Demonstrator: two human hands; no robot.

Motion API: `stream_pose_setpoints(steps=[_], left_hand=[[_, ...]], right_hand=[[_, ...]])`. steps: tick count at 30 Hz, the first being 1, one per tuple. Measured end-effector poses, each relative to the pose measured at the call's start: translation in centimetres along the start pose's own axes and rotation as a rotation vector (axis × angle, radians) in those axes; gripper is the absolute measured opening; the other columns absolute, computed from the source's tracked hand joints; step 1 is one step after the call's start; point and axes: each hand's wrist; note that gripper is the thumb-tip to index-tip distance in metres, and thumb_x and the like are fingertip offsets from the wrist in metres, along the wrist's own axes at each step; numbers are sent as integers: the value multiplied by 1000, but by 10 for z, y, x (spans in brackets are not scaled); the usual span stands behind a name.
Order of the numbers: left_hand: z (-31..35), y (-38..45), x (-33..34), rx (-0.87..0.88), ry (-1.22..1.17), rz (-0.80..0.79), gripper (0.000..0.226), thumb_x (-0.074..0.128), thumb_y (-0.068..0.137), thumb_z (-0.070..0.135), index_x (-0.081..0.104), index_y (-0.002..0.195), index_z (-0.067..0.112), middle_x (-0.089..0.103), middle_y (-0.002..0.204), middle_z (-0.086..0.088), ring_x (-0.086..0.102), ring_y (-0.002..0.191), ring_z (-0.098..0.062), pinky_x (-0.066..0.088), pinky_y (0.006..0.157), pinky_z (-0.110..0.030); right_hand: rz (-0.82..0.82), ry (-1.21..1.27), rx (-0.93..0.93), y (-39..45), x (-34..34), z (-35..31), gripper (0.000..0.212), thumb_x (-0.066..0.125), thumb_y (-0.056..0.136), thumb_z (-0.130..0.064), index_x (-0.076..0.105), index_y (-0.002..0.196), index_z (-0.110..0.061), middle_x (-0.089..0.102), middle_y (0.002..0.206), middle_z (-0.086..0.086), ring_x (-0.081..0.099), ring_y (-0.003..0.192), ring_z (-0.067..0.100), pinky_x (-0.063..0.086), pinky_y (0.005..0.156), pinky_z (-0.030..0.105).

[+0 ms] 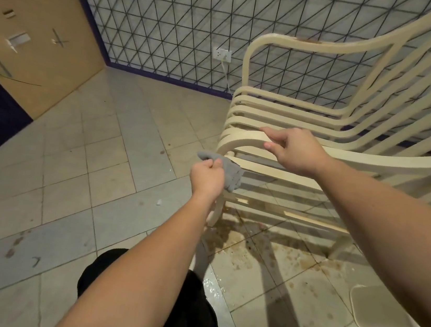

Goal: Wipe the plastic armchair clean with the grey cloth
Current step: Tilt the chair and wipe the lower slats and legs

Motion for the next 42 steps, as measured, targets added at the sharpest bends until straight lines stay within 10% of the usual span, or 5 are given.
stream_pose_setpoints(steps=[6, 16, 26, 34, 42], left_hand=[[19, 19, -51, 285, 118, 33, 33, 52, 101, 21, 44, 70, 13, 33, 65, 1, 29, 58, -12, 23, 52, -27], [-29, 39, -15, -74, -93, -182, 27, 42, 107, 27, 68, 97, 30, 72, 105, -2, 66, 100, -21, 55, 92, -40], [48, 36, -27, 459, 144, -340, 28, 50, 103, 18, 74, 109, 31, 68, 87, 27, 59, 83, 0, 49, 74, -23], [-13, 14, -16, -4, -44, -55, 32, 47, 105, 23, 56, 75, 16, 52, 75, -4, 48, 79, -20, 40, 70, -33], [73, -11, -7, 534, 332, -268, 35, 54, 102, 14, 68, 130, 31, 66, 122, 19, 57, 114, -2, 42, 98, -18]], right_hand=[[-22, 5, 8, 1, -2, -1, 40, 52, 101, -34, 52, 142, -36, 69, 123, -1, 58, 119, 24, 43, 100, 33], [-18, 17, -4, 1, -1, 0, 41, 51, 102, -33, 50, 142, -37, 71, 120, -3, 59, 118, 22, 43, 100, 32], [-58, 51, 40, 1, -8, 3, 50, 60, 97, -35, 49, 145, -26, 63, 134, -1, 55, 127, 19, 40, 103, 26], [-69, 82, 67, 1, -10, 4, 44, 58, 99, -30, 53, 142, -24, 65, 131, -2, 58, 121, 19, 40, 101, 26], [-109, 385, 93, -6, -27, 10, 75, 70, 89, -10, 34, 154, -24, 56, 142, -2, 53, 130, 10, 37, 113, 27]])
Point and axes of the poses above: each hand's wrist, its own y-axis towards the middle knuckle, its own x-axis out of the palm, z = x × y
